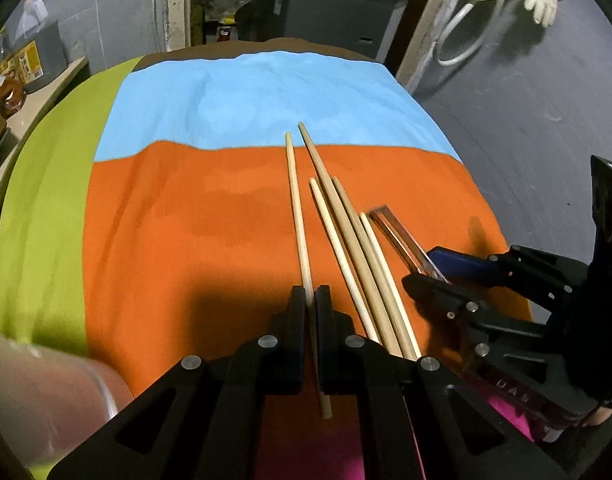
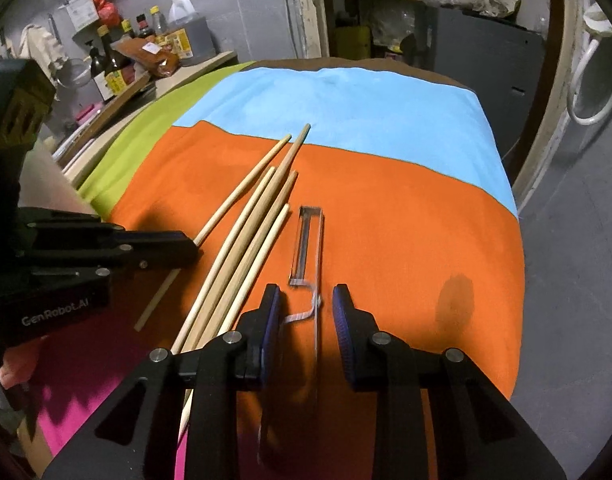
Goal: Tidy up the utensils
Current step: 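Close the left tool on a wooden chopstick while the right tool grasps the metal peeler, then lift the chopstick with the left tool while the right tool carries the peeler to the basket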
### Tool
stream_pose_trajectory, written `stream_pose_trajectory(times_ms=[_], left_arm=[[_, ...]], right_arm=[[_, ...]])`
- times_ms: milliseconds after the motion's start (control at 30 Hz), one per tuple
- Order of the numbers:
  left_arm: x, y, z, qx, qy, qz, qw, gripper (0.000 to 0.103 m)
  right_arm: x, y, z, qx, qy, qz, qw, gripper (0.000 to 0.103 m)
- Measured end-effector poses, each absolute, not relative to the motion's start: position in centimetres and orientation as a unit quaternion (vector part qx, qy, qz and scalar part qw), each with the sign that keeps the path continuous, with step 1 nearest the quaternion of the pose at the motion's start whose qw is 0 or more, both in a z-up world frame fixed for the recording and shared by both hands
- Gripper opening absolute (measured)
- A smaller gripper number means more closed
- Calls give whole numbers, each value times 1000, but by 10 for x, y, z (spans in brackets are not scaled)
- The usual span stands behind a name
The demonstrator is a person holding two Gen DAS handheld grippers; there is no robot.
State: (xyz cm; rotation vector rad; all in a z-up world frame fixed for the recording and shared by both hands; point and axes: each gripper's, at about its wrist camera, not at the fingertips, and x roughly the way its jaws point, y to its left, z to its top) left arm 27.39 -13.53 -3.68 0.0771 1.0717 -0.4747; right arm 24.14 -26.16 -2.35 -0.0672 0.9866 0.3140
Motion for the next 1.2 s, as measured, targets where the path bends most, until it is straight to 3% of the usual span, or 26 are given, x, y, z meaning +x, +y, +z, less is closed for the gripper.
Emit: stream_pose_trajectory(times_ms=[300, 500, 633, 833, 1200], left_arm=[[307, -148, -38, 43, 512, -200, 834, 4], [300, -146, -39, 45, 505, -196, 839, 3], [284, -140, -37, 36, 488, -200, 849, 3], [245, -127, -26, 22, 437, -214, 873, 3], [170, -94, 16, -24, 275, -236, 932, 2]], right_arm=[[258, -262, -25, -13, 472, 155, 868, 25], [258, -268, -25, 1, 470, 150, 870, 12], [253, -276, -24, 40, 462, 158, 872, 10], [226, -276, -12, 61, 416, 173, 891, 10], [163, -261, 26, 43, 266, 178, 946, 10]])
